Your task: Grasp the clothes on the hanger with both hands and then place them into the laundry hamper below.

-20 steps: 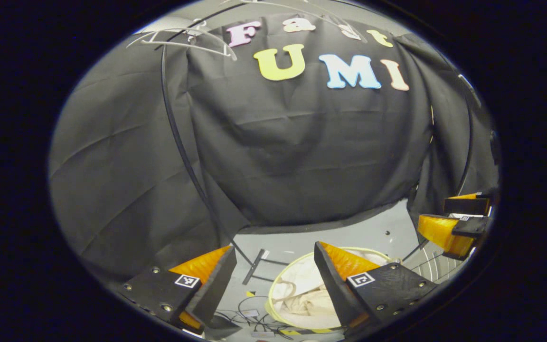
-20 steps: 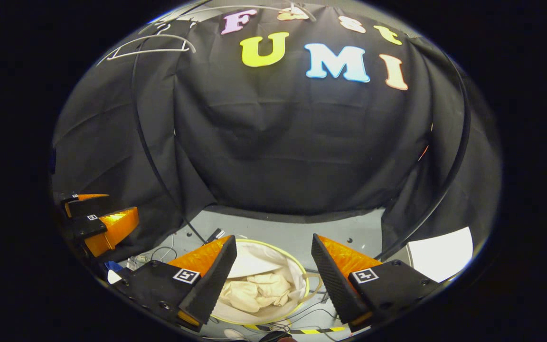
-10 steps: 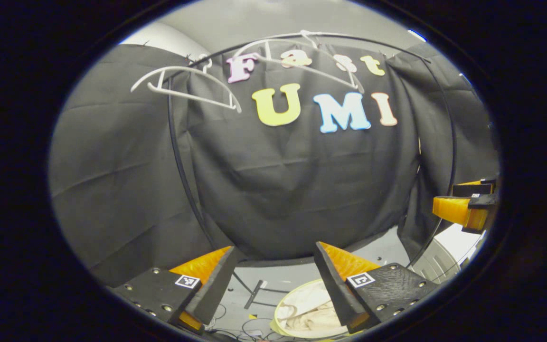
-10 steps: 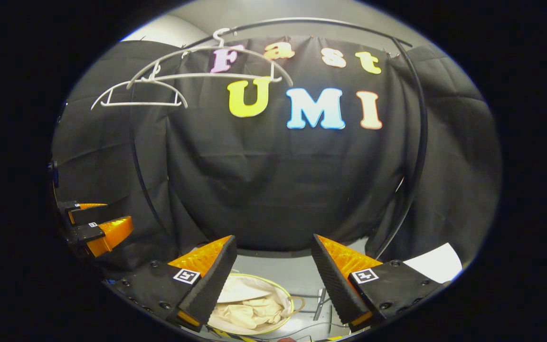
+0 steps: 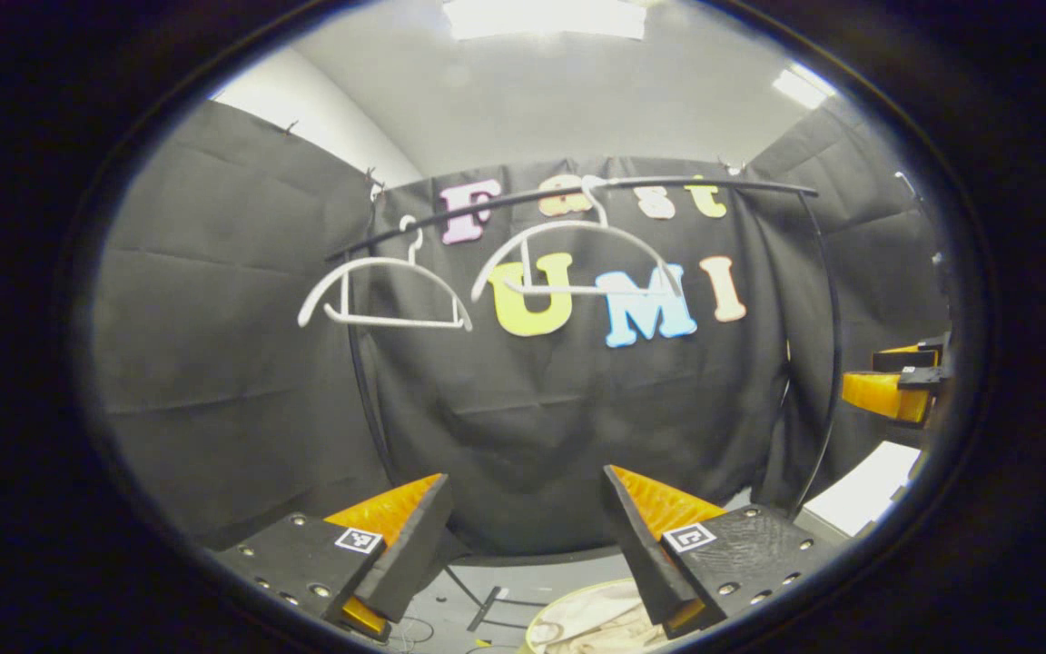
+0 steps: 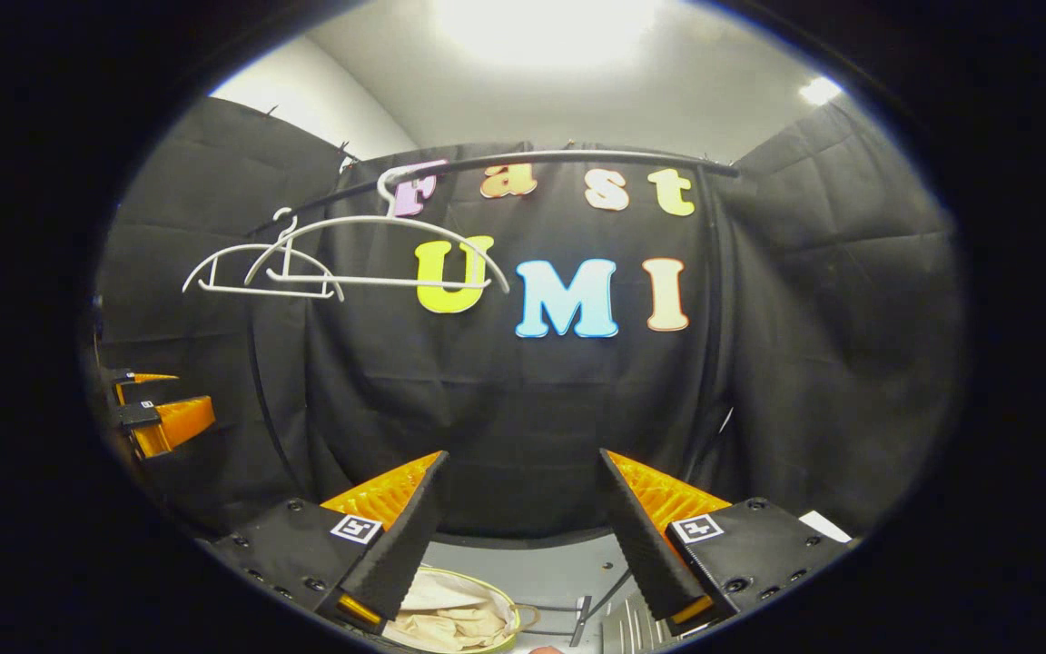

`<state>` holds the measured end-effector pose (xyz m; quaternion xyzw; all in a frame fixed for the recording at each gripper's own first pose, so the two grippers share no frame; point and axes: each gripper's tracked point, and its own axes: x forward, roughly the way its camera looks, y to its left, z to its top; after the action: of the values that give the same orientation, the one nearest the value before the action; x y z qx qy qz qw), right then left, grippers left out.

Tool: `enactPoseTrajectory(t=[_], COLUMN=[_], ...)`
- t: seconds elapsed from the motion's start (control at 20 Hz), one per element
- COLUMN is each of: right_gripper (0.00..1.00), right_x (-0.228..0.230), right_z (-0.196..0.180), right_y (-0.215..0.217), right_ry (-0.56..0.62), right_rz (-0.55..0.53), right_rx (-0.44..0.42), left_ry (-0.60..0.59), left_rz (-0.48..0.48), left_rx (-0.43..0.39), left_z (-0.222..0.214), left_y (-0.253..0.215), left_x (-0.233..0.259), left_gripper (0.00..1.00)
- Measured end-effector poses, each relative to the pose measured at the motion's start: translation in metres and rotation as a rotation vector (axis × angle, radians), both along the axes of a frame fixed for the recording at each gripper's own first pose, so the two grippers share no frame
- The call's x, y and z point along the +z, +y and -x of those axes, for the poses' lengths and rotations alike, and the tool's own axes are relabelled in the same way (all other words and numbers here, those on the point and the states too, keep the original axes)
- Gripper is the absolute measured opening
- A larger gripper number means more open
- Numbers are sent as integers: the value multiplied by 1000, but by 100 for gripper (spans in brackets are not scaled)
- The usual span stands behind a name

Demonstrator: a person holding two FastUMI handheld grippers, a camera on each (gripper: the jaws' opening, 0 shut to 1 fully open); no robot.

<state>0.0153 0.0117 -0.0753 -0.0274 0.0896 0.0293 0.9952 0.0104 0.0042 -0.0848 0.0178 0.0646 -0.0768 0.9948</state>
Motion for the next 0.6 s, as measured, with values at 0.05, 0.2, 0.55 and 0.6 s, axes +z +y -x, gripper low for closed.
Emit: enactPoseTrajectory(t=[0.05,0.2,0.55,0.6], right_gripper=[99,97,100,100], right_x=[8,27,48,49], right_z=[5,20,60,63], right_y=[-7,-25,-41,-41], right_ry=[-9,-43,-99,-101], right_rz=[-1,2,19,19], right_rx=[-12,-39,-58,-61], left_ry=[-16,-59,-104,-105], left_rz=[2,-3,-25,-22], left_rx=[-2,5,10,11], left_z=[4,22,55,60], left_y=[0,5,11,11], left_x=[9,35,60,61], left_gripper=[96,96,96,96])
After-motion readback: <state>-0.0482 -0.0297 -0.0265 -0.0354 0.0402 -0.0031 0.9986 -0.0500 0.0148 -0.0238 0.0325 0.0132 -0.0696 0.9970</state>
